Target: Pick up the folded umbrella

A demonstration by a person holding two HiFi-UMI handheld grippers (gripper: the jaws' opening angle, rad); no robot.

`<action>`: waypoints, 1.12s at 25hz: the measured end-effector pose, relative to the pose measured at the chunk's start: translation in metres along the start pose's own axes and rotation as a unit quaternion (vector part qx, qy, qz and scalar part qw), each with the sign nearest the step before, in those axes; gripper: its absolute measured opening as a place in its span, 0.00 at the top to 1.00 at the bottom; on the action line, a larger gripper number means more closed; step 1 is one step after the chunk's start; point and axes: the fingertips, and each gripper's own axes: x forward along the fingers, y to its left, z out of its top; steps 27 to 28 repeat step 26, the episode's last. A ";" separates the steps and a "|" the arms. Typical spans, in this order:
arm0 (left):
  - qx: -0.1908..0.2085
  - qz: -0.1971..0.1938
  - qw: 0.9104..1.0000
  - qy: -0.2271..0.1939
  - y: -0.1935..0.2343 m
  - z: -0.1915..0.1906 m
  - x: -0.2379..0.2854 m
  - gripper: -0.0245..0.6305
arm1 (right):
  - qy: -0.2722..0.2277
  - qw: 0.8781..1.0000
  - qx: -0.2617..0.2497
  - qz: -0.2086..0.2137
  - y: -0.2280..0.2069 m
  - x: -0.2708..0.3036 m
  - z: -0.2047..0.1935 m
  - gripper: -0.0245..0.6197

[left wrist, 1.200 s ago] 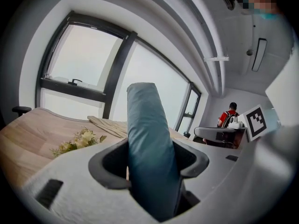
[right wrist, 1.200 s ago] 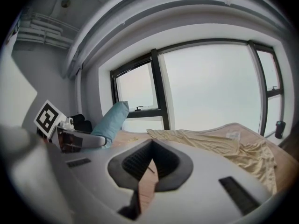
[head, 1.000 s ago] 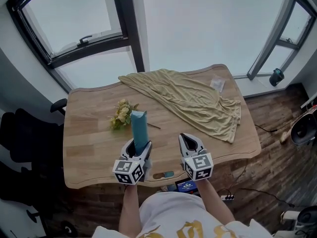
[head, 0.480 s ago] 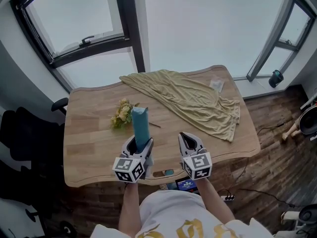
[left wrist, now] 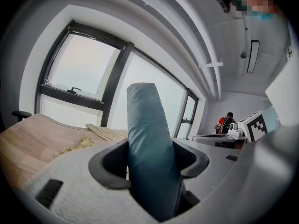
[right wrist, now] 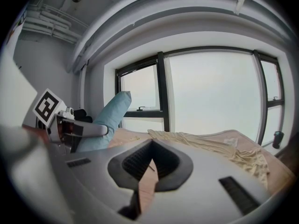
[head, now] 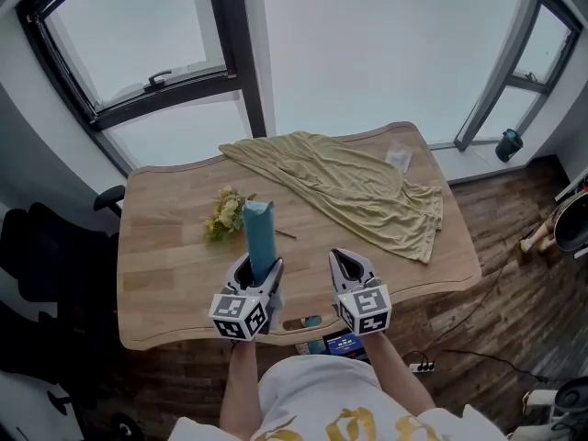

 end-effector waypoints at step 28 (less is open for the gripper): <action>-0.015 -0.001 1.000 0.002 0.012 0.004 0.012 0.55 | 0.007 1.000 0.008 -0.010 -0.013 0.014 0.000 0.95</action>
